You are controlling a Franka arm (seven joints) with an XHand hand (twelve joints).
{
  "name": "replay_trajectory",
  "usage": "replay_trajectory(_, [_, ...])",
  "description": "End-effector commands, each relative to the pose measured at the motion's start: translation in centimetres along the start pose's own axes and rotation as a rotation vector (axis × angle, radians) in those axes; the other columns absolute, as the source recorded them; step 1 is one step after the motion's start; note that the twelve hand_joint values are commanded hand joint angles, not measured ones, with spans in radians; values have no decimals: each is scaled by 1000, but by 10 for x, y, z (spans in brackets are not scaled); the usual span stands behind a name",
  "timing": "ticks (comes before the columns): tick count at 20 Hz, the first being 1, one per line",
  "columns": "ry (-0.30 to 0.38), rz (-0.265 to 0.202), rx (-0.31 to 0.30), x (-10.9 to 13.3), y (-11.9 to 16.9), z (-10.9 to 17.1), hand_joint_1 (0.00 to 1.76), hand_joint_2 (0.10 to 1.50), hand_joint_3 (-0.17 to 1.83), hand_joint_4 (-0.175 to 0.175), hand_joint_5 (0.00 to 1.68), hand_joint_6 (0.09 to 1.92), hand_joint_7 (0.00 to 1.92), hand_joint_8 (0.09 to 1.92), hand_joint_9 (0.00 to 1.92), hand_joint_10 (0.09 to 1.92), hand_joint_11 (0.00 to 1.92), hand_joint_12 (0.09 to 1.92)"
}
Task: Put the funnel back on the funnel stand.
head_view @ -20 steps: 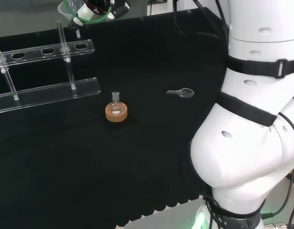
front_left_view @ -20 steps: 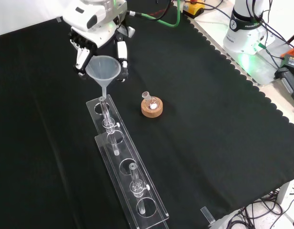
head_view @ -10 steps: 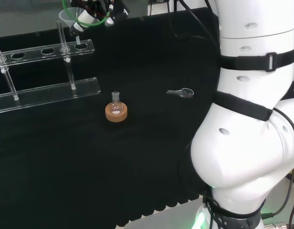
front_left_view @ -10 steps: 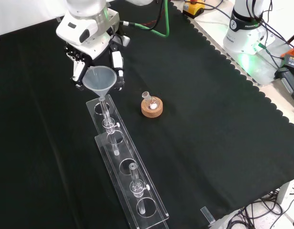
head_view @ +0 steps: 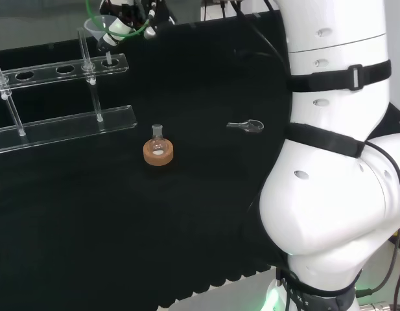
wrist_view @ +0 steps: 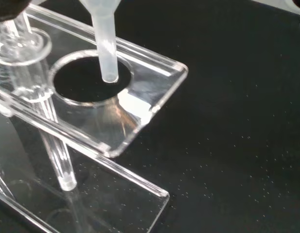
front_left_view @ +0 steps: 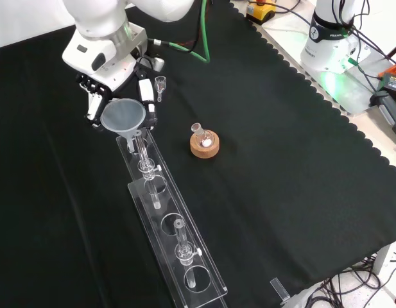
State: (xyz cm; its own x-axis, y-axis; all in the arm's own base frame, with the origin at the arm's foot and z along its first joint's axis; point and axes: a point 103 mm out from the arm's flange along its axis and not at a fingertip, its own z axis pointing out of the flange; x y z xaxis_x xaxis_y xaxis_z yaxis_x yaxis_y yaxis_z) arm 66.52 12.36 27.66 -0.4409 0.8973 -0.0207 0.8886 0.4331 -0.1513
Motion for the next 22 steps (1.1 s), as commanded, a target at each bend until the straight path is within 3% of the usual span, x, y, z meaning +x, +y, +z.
replay_trajectory(1, [9,19,29,-14,1,14,859,744,111,-175,949,1281,1253,1237,1898,335,1920,420])
replay_trajectory(7, [-6,12,65,-13,2,20,856,741,111,-175,930,1273,1251,1236,1887,328,1915,417])
replay_trajectory(9, [-14,7,116,-11,2,20,808,725,108,-175,760,1221,1177,1177,1792,265,1853,387])
replay_trajectory(11, [-31,12,162,-9,1,19,708,690,97,-173,532,1015,1002,1054,1598,157,1721,368])
replay_trajectory(12, [-36,13,187,-8,0,17,638,666,85,-161,443,802,853,969,1447,90,1588,418])
replay_trajectory(15, [-41,16,204,-7,-2,13,508,628,54,-138,342,381,560,827,1142,87,1132,905])
replay_trajectory(18, [-43,21,208,-9,-4,9,459,615,35,-134,306,200,369,787,972,87,887,1150])
replay_trajectory(22, [-57,36,194,-14,-12,-4,438,612,24,-134,295,108,244,763,878,87,788,1213])
